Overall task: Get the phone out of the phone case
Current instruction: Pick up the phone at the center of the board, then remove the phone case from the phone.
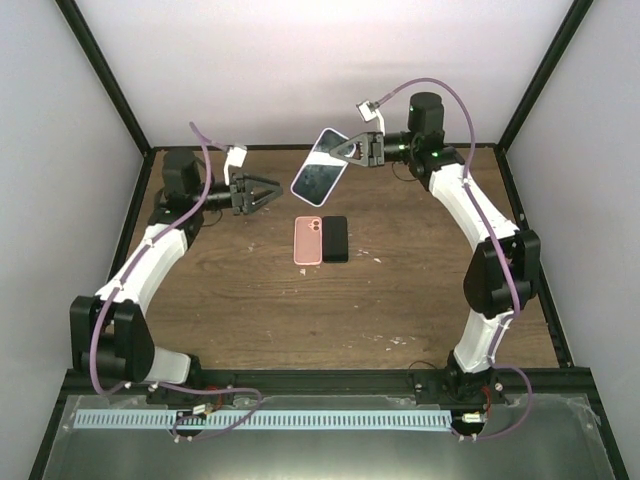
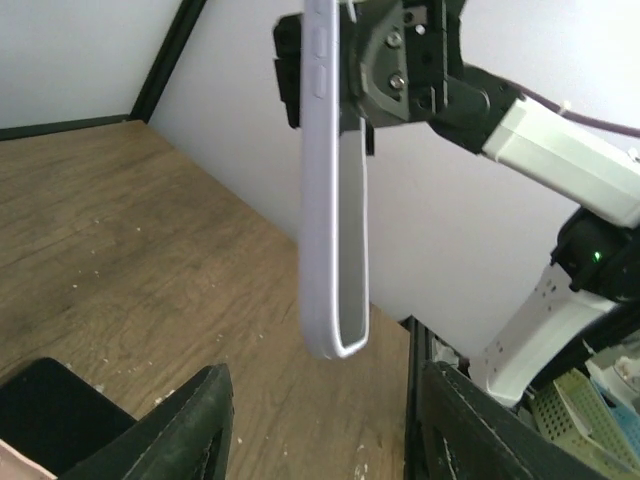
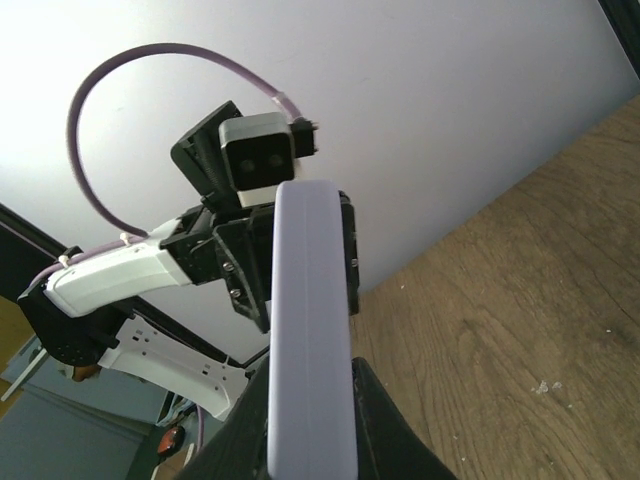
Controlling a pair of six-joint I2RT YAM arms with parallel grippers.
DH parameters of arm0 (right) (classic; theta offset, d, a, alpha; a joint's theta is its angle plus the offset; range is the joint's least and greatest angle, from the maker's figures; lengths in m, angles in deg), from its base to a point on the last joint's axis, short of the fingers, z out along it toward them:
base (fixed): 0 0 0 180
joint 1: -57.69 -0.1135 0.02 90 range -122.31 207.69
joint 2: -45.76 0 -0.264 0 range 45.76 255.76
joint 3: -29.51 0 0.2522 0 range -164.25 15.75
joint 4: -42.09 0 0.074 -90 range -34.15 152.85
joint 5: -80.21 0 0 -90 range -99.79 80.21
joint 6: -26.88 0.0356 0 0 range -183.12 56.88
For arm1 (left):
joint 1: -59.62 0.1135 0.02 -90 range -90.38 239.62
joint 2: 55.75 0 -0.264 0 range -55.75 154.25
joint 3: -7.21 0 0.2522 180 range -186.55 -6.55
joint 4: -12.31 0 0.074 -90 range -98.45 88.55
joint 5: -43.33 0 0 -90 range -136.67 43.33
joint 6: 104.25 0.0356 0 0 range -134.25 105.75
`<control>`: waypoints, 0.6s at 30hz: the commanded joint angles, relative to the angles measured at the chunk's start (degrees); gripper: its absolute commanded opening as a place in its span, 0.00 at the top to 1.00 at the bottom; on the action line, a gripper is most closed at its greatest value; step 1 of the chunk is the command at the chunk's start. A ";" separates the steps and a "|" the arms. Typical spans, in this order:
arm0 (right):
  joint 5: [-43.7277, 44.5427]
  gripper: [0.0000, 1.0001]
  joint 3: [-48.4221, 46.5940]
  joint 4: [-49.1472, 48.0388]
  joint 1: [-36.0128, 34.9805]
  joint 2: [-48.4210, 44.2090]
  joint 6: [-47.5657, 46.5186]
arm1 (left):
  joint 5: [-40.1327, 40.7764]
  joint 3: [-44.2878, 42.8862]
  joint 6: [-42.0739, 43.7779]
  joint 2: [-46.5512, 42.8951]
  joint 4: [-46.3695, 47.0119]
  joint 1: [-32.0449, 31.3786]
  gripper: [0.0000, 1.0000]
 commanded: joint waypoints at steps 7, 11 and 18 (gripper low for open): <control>-3.56 0.99 0.82 1.19 -0.35 -5.27 -4.21 | 0.44 -1.40 13.50 -2.15 -15.48 -2.25 0.43; -3.46 0.99 1.12 2.34 -0.72 -5.70 -5.72 | 1.63 -2.01 13.12 -1.49 -15.52 -3.82 0.43; -2.97 0.99 1.33 3.95 -1.25 -6.41 -7.56 | 0.55 -0.79 10.57 -2.03 -11.64 -4.47 0.42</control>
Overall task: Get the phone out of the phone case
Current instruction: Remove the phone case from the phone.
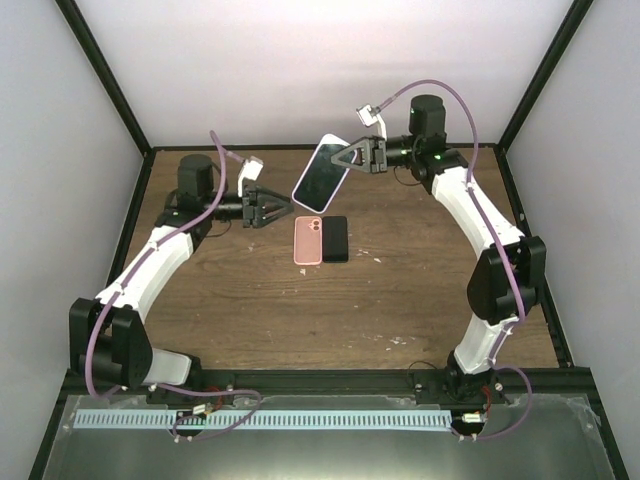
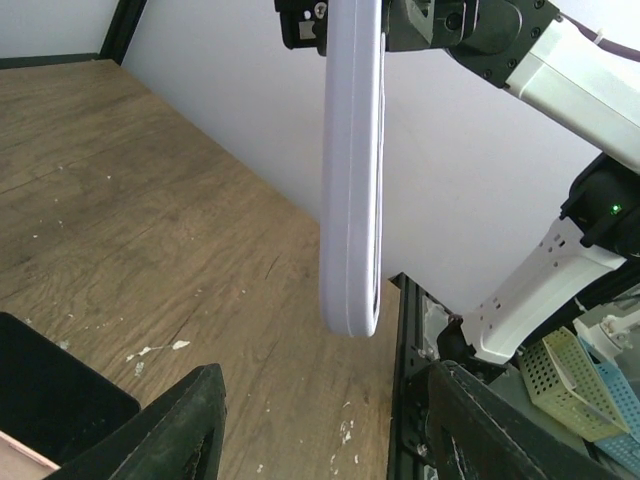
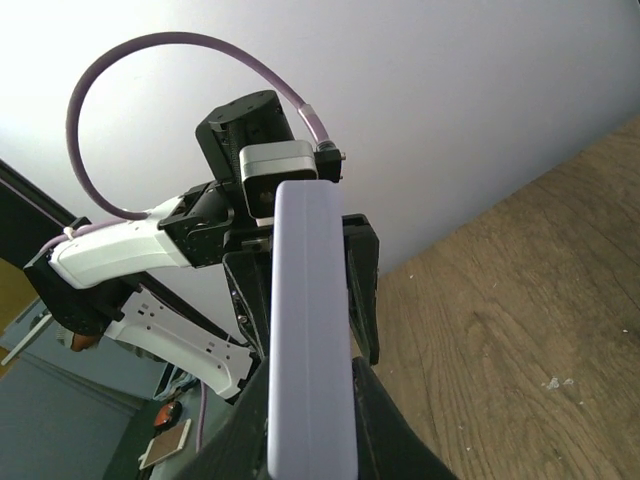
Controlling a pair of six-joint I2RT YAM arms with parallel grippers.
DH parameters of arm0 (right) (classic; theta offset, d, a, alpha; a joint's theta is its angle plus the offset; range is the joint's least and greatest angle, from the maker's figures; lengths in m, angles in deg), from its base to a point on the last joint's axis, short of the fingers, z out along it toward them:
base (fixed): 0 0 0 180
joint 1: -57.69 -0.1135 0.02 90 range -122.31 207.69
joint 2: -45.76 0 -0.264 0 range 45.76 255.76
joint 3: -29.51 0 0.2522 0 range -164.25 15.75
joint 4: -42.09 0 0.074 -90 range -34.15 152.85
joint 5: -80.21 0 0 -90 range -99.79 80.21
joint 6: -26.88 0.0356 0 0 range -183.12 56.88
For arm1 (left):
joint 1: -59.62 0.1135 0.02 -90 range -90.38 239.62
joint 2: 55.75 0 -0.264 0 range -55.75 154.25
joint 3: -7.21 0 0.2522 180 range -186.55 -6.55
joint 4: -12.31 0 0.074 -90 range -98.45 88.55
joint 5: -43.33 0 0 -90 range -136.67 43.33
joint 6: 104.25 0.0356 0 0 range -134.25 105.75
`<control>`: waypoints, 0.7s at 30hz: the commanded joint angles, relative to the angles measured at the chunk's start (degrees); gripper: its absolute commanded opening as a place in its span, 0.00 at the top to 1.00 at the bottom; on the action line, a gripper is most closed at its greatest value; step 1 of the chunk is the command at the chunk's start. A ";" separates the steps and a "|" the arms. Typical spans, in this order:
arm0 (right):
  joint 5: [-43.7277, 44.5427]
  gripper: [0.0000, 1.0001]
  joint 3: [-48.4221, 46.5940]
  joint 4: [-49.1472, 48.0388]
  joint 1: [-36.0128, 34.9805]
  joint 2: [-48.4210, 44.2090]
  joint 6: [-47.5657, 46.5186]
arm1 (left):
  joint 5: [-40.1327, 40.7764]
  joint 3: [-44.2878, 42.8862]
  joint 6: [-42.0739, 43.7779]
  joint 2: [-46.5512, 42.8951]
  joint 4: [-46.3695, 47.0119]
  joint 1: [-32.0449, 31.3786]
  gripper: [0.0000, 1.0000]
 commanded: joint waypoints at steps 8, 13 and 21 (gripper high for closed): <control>-1.74 0.99 -0.55 2.25 -1.42 -3.96 -3.90 | 2.11 -1.33 -4.65 1.97 4.69 -0.02 0.44; -2.55 0.99 -0.57 1.39 -1.46 -4.06 -2.95 | 3.39 -0.61 -4.45 3.30 3.88 1.17 0.54; -7.83 0.99 0.03 -4.28 -2.09 -3.93 3.49 | 6.87 0.20 -3.28 6.43 2.74 3.67 0.61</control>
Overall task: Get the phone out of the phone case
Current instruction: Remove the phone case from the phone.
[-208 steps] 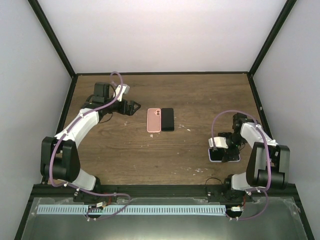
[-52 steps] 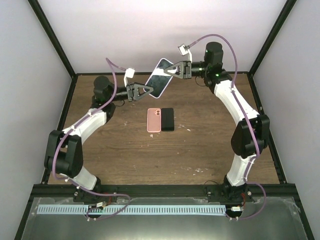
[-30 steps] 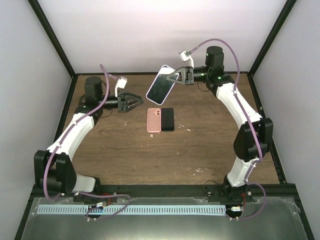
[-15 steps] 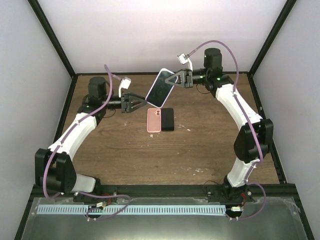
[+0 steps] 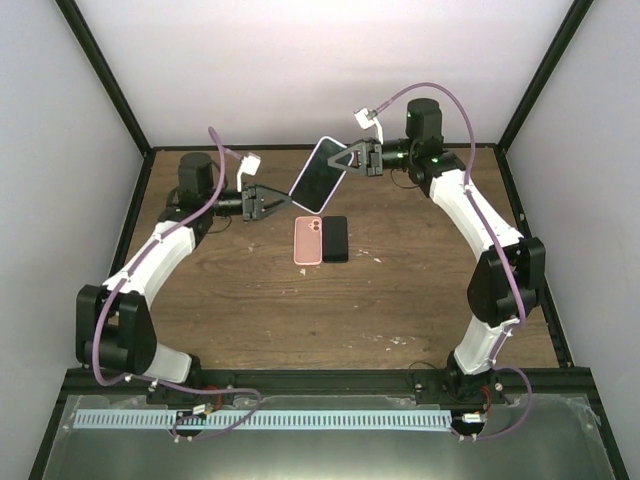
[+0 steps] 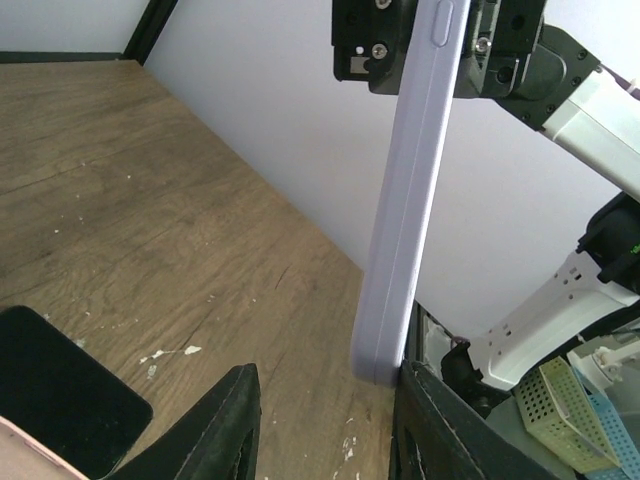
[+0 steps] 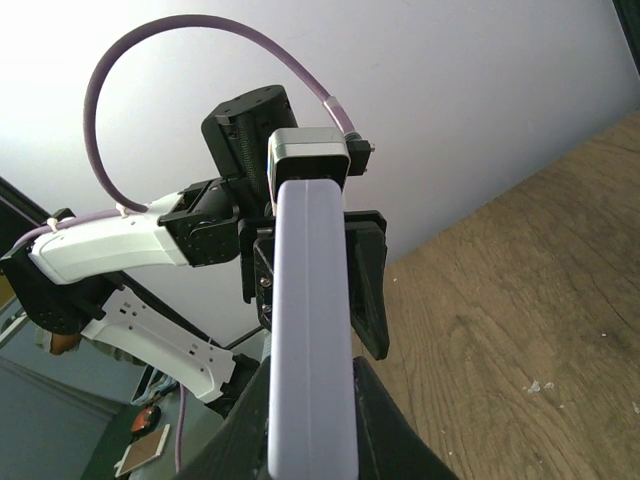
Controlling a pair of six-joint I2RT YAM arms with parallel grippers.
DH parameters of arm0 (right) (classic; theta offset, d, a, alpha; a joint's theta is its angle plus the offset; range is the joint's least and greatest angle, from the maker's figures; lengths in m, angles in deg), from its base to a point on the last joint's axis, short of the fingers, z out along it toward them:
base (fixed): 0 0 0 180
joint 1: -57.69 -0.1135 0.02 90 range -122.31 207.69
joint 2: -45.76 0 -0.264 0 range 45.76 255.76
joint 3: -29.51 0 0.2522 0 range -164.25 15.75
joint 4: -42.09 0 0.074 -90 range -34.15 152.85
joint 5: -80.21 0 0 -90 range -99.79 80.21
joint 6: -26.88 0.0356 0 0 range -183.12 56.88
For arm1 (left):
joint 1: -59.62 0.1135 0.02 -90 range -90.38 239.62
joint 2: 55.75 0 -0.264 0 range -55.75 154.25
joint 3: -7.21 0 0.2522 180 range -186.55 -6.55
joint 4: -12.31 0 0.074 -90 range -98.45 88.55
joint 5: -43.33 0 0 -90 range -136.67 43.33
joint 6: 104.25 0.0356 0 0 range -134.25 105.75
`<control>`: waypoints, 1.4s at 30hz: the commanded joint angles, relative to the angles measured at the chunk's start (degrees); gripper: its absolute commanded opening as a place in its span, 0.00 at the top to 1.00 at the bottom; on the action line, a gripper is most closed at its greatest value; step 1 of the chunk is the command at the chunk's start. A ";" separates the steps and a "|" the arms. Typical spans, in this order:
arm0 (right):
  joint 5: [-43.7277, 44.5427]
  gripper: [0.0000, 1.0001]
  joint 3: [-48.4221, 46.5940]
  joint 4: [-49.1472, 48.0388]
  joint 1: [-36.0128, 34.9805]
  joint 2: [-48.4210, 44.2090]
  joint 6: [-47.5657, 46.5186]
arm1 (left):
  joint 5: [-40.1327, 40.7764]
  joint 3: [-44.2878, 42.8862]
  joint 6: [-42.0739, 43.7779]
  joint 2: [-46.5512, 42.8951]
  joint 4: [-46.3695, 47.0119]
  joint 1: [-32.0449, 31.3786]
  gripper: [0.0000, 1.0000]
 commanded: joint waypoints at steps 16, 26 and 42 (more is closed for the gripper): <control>-14.48 0.99 -2.12 -6.15 -1.00 -2.10 8.72 | 11.03 0.21 7.50 6.12 -9.88 4.18 0.54; -8.92 0.99 -4.03 -0.78 0.11 -1.38 3.19 | -2.73 4.60 4.25 -6.14 1.58 4.60 0.39; -9.38 0.99 -3.69 1.68 -0.86 -1.55 0.22 | -0.48 3.51 4.76 -9.89 -1.92 -2.59 0.42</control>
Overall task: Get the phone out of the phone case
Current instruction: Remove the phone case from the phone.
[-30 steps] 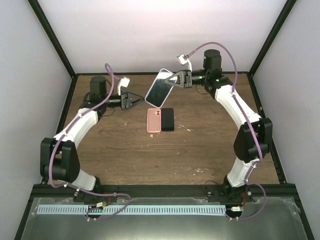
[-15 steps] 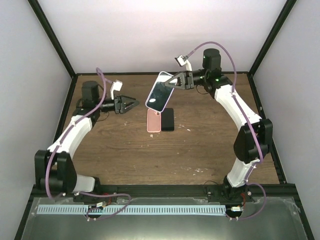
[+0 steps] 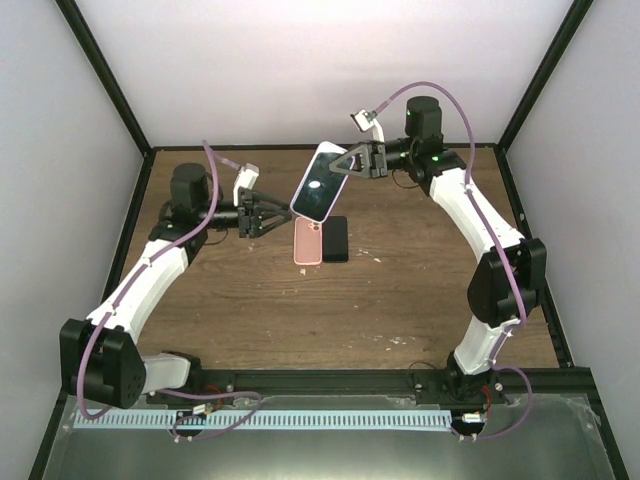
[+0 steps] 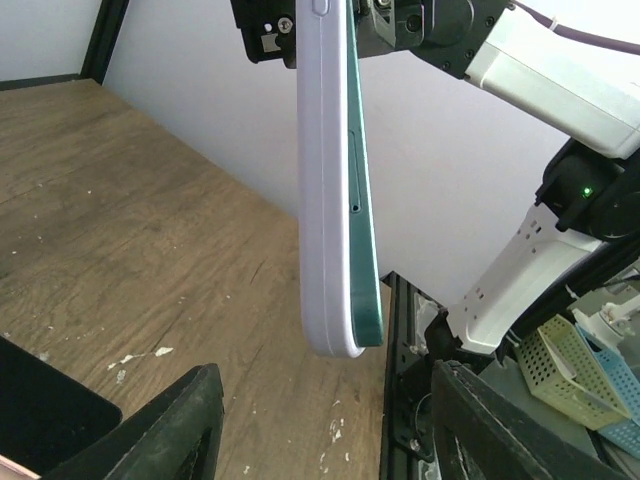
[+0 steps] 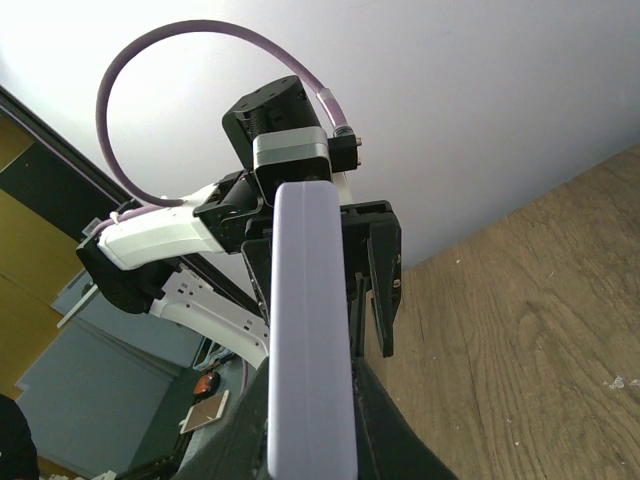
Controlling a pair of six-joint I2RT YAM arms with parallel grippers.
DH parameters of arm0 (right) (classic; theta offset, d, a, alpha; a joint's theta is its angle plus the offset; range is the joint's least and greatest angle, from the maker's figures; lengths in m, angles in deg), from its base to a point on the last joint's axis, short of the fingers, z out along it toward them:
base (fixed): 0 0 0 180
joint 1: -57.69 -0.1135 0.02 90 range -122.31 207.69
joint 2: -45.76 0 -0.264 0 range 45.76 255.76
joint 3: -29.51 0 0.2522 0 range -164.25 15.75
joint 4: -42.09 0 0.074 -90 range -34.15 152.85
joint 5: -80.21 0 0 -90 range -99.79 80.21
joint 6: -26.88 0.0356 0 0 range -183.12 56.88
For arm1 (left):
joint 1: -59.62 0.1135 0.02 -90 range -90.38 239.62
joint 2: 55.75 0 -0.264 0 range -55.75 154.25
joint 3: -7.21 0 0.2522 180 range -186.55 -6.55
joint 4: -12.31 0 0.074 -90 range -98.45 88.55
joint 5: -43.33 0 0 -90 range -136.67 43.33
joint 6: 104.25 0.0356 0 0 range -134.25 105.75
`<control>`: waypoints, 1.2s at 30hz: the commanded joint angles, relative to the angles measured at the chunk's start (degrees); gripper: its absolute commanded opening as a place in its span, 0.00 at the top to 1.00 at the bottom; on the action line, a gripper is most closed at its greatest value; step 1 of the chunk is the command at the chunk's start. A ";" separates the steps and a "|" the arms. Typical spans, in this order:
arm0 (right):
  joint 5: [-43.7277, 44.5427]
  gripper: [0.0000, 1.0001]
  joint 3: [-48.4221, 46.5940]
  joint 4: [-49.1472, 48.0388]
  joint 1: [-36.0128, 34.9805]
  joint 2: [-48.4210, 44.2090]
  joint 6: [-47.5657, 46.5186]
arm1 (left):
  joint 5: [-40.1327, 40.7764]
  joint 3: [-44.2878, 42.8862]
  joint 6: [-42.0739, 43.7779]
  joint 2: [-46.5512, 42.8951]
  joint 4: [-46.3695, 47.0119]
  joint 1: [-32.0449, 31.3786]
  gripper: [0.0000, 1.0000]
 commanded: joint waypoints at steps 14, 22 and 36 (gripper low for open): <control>-5.21 0.99 -0.74 -3.33 -2.35 -3.54 2.17 | 4.22 0.05 -0.74 2.02 1.22 -0.30 0.49; -5.64 0.99 -0.46 -6.47 -2.78 -3.96 5.40 | 2.60 3.07 -6.96 3.15 8.58 2.72 0.49; -2.73 0.99 -2.21 -2.35 -3.15 -3.14 0.90 | -0.53 5.27 -8.91 -0.82 11.55 4.28 0.41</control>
